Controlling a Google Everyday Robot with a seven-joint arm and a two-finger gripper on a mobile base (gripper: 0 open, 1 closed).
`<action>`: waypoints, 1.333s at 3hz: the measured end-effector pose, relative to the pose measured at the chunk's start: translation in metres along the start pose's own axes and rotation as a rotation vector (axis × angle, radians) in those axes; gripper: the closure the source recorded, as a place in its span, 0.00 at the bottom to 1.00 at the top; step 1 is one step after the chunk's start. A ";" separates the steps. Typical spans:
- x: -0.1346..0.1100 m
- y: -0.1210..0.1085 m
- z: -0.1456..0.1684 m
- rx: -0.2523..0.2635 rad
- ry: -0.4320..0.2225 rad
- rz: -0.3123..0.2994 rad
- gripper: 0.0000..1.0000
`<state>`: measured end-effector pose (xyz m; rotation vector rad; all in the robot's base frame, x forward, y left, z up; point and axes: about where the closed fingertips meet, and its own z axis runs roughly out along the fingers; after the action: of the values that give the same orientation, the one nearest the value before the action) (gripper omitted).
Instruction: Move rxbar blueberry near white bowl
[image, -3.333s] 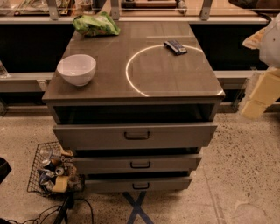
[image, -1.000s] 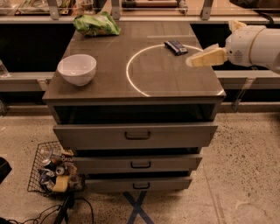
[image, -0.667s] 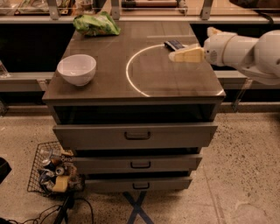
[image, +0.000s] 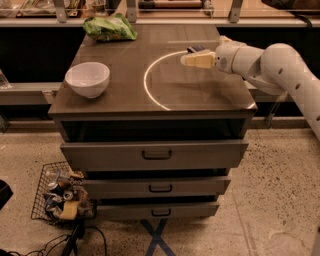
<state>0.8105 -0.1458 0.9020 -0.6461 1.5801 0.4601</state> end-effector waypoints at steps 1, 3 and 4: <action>0.005 -0.014 0.012 -0.006 0.028 -0.015 0.00; 0.034 -0.037 0.018 -0.028 0.095 0.014 0.00; 0.044 -0.047 0.025 -0.032 0.111 0.033 0.00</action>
Offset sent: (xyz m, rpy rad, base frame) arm 0.0393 -0.0418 -0.0339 -0.0826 0.1039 0.0060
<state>0.8584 -0.1708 0.8595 -0.6799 1.6934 0.4816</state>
